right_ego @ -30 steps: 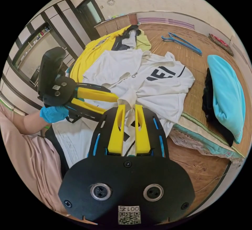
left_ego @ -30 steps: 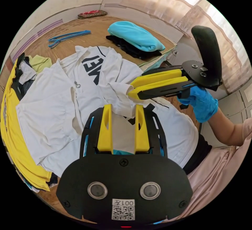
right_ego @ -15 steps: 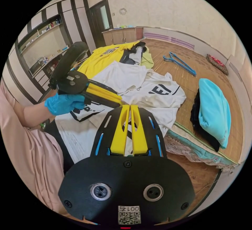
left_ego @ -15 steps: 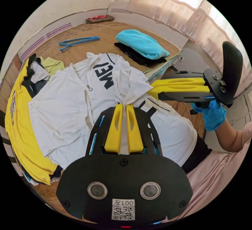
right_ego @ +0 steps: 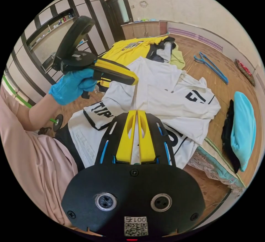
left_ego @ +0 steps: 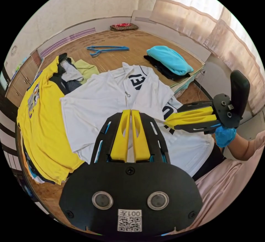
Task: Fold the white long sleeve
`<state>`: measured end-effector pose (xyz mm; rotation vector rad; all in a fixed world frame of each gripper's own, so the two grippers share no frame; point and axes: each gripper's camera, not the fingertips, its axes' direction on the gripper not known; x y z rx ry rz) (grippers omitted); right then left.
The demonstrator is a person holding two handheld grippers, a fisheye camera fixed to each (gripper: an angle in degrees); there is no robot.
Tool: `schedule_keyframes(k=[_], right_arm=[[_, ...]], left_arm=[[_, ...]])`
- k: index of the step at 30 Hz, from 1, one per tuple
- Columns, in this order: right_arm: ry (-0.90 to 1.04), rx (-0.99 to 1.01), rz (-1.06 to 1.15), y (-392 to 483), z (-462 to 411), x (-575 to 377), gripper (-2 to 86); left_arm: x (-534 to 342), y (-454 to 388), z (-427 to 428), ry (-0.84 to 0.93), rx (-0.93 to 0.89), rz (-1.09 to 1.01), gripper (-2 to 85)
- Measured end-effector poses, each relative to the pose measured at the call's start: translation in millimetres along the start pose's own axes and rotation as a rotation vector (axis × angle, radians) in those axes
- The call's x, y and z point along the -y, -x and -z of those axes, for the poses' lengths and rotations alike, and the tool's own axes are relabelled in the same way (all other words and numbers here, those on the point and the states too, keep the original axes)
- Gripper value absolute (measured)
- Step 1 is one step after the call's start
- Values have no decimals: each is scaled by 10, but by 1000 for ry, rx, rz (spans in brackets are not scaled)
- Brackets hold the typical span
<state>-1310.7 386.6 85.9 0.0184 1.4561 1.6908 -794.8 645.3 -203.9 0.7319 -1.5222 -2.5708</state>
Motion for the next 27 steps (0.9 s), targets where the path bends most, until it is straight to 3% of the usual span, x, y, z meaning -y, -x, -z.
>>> schedule_keyframes(k=[4,15,27], right_arm=[[30,-1,41,66,-155,19,10],[103,-350,-156,-753,-339,-48,61],[163,-487,-30,-884,-829,-44,47]], left_arm=[[-59,108,-130,30,31,38,-16],[-140,260,-316,49,25,54,-4],[-91,240,-538,83,43,-25,-11]])
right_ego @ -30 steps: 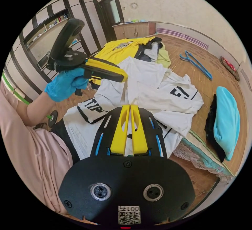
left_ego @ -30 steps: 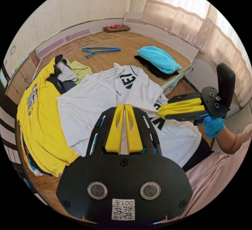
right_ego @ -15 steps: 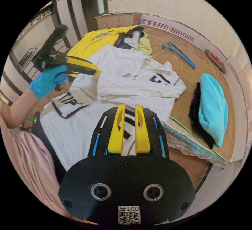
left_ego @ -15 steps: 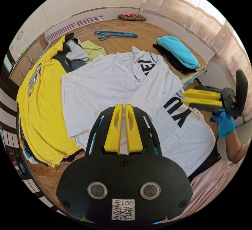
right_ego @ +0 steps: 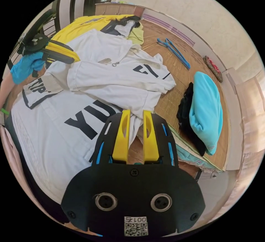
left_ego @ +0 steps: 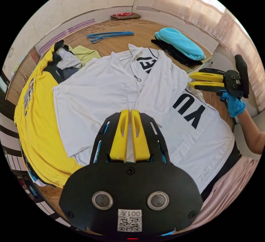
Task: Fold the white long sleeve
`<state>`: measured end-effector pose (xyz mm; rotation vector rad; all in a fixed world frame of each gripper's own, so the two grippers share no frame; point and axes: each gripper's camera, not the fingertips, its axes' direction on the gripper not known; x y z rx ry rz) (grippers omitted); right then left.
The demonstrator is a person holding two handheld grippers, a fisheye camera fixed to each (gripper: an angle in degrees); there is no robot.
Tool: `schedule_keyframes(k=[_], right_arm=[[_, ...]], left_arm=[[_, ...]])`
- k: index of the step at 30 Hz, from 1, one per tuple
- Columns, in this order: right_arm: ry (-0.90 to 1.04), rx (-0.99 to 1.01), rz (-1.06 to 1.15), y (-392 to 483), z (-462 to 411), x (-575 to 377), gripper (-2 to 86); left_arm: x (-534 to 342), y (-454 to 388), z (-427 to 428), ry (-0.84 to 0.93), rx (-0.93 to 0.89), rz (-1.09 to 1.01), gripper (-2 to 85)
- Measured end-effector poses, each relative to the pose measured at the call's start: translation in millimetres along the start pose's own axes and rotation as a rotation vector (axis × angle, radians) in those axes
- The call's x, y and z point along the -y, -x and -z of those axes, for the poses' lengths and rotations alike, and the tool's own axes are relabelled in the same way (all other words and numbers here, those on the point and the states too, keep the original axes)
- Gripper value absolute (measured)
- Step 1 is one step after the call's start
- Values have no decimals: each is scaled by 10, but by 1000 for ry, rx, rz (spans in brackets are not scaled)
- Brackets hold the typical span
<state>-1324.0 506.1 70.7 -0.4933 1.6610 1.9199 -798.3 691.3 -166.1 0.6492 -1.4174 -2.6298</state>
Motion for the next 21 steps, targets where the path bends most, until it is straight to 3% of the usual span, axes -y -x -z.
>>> schedule_keyframes(k=[10,17,21], right_arm=[[-54,-32,-62,-152,39,-76,9],[-40,3,-121,-319,-19,-128,5],[-49,39,-158,-436,-27,-133,5]], left_arm=[[35,215,101,-36,4,90,-14],[-23,-36,147,-36,-144,-184,48],[-53,-241,117,7,-123,-343,76]])
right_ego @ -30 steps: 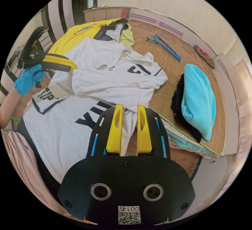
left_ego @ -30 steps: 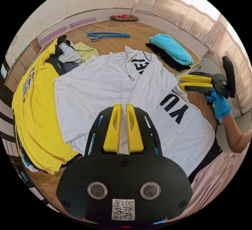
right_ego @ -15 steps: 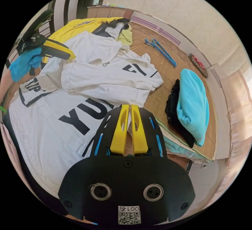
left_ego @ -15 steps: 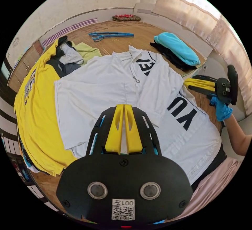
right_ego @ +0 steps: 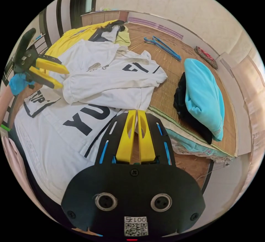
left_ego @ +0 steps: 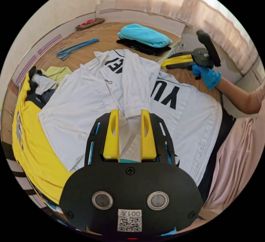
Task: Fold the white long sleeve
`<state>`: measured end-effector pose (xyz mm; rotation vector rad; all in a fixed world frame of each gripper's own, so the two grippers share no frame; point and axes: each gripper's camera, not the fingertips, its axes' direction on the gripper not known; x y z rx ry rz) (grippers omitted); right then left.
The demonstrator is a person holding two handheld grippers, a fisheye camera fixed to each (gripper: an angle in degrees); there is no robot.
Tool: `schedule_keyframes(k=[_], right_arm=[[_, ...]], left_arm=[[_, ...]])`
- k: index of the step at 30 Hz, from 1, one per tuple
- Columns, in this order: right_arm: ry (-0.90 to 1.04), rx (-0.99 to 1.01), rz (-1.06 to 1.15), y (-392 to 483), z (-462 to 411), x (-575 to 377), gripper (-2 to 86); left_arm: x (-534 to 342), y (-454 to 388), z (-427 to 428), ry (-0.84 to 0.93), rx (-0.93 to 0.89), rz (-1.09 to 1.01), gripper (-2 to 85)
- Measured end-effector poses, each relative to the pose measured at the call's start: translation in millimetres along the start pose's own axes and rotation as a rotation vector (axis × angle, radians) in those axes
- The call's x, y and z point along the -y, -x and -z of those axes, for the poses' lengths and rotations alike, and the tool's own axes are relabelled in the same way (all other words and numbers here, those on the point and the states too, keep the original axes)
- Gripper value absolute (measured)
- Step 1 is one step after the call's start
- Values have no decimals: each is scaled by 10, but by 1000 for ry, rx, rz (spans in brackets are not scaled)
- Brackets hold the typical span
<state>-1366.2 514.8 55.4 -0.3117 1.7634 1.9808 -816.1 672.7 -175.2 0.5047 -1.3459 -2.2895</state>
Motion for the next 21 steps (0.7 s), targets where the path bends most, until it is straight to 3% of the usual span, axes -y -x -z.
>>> schedule_keyframes(k=[3,7,18,21], right_arm=[[-8,-3,-26,-75,6,8,6],[-14,5,-47,-155,-13,2,8],[-54,-5,-96,-411,91,-89,5],[-40,16,-108,-468,67,-128,6]], left_arm=[[46,-85,-61,43,55,-66,71],[110,-98,-151,81,114,-41,3],[92,264,230,-105,81,268,-16],[98,373,189,-65,58,303,-17]])
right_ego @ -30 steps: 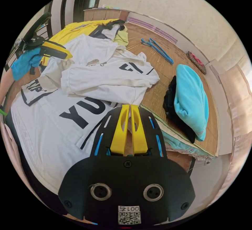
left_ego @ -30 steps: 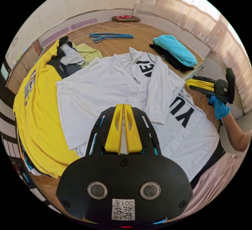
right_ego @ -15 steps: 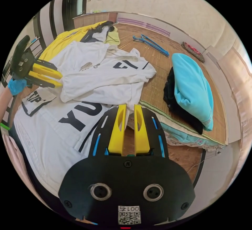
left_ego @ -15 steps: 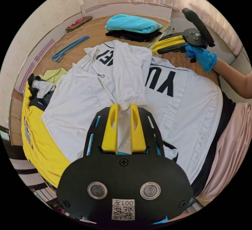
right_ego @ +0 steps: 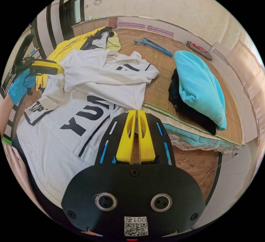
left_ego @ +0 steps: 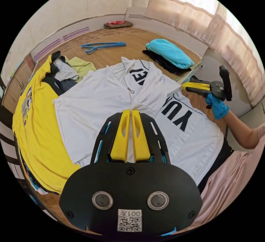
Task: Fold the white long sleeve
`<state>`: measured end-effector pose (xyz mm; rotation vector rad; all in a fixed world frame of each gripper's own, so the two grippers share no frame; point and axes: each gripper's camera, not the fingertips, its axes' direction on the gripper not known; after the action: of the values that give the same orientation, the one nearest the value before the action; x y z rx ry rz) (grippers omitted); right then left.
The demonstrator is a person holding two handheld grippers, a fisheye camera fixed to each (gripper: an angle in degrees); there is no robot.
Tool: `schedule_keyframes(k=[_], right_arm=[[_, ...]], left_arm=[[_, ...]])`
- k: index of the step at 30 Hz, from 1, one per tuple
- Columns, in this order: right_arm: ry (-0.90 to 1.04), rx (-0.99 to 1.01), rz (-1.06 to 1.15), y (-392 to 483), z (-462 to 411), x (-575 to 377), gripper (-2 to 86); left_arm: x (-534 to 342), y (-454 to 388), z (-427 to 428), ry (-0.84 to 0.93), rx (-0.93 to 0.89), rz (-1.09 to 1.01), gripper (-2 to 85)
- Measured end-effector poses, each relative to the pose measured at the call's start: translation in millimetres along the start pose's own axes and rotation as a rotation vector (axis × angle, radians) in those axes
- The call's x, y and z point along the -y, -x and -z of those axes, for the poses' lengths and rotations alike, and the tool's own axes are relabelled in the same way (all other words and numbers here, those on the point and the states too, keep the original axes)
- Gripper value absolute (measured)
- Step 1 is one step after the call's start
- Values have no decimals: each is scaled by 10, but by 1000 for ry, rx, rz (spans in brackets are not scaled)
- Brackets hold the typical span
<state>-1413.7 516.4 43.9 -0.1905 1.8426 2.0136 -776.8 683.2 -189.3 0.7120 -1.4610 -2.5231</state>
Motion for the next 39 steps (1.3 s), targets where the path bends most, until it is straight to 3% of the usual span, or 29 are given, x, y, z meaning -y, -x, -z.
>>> schedule_keyframes(k=[12,18,24,39], right_arm=[[4,-29,76,12,114,-56,11],[-38,-24,163,81,271,-84,31],[-19,-12,242,144,192,-69,57],[11,14,188,8,73,-105,7]], left_arm=[[0,141,-13,88,34,115,-15],[111,-88,115,36,-39,-83,6],[253,-345,-47,135,19,-262,55],[509,-407,-285,116,48,-203,1]])
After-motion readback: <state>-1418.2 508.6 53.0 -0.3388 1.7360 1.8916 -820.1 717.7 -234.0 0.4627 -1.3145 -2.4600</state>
